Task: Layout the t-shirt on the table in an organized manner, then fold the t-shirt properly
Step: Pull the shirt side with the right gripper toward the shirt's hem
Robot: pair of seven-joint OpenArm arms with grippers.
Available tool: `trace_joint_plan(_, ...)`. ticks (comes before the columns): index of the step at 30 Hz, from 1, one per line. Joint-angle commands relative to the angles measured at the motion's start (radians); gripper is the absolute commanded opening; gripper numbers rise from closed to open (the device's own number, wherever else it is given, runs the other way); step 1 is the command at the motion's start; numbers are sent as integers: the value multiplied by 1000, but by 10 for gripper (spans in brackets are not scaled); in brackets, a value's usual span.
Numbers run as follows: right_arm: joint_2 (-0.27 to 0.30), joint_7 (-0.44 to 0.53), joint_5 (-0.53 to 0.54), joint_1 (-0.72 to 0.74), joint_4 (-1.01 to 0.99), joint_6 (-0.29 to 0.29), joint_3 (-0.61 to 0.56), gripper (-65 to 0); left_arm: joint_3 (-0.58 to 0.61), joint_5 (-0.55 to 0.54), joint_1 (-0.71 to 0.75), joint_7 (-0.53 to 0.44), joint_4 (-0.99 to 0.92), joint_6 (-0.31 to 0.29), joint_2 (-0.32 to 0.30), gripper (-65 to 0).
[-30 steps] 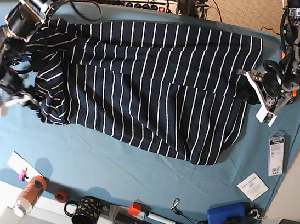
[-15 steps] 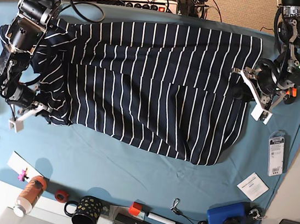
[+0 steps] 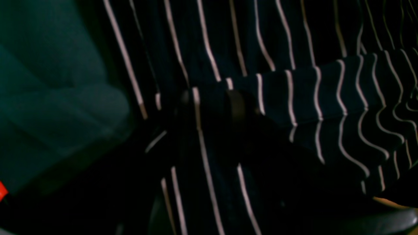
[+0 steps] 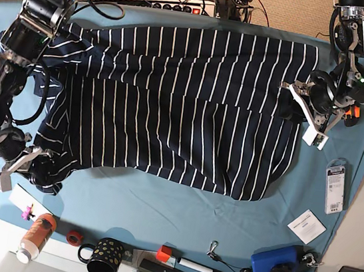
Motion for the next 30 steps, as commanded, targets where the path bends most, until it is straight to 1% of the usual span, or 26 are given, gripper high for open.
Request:
trace_joint_plan(1, 18, 3, 21, 19, 46, 1, 4, -650, -3, -11, -8, -17, 18, -1, -8, -458)
trace_joint_plan(3, 20, -35, 21, -10, 118, 1, 4, -650, -3, -11, -8, -18, 18, -1, -8, -458)
trace_joint_plan(7, 20, -43, 17, -93, 314, 1, 4, -650, -3, -11, -8, -18, 18, -1, -8, -458)
trace_joint_plan(9, 20, -66, 18, -138, 393, 1, 4, -650, -3, -11, -8, -18, 18, -1, -8, -458)
trace_joint_plan(11, 20, -125, 18, -177, 428, 1, 3, -650, -3, -11, -8, -18, 18, -1, -8, -458)
trace_joint_plan(15, 20, -288, 18, -244, 428, 1, 3, -650, -3, -12, -8, -18, 18, -1, -8, -458)
trace_joint_plan(17, 25, -330, 24, -281, 428, 1, 3, -650, -3, -11, -8, -21, 18, -1, -9, -458)
trace_joint_plan(18, 29, -331, 29, -302, 428, 1, 3, -623, -3, -11, -8, -24, 18, -1, -9, -458)
trace_joint_plan(20, 40, -330, 32, -343, 428, 1, 3, -510, -3, -11, -8, -26, 18, -1, -8, -458)
trace_joint_plan(21, 43, -330, 32, -362, 428, 1, 3, -471, -3, -11, -8, -25, 18, -1, -9, -458)
trace_joint_plan(22, 45, -331, 33, -382, 428, 1, 3, -451, -3, -11, -8, -25, 18, -1, -9, -458)
trace_joint_plan(25, 45, -357, 59, -431, 428, 1, 3, -449, -3, -11, -8, -25, 18, -1, -9, -458)
trace_joint_plan(28, 45, -368, 177, -476, 428, 1, 3, -449, -3, -11, -8, -26, 18, -1, -9, -458)
trace_joint_plan(30, 45, -368, 230, -503, 428, 1, 3, -449, -3, -11, -8, -26, 18, -1, -8, -458)
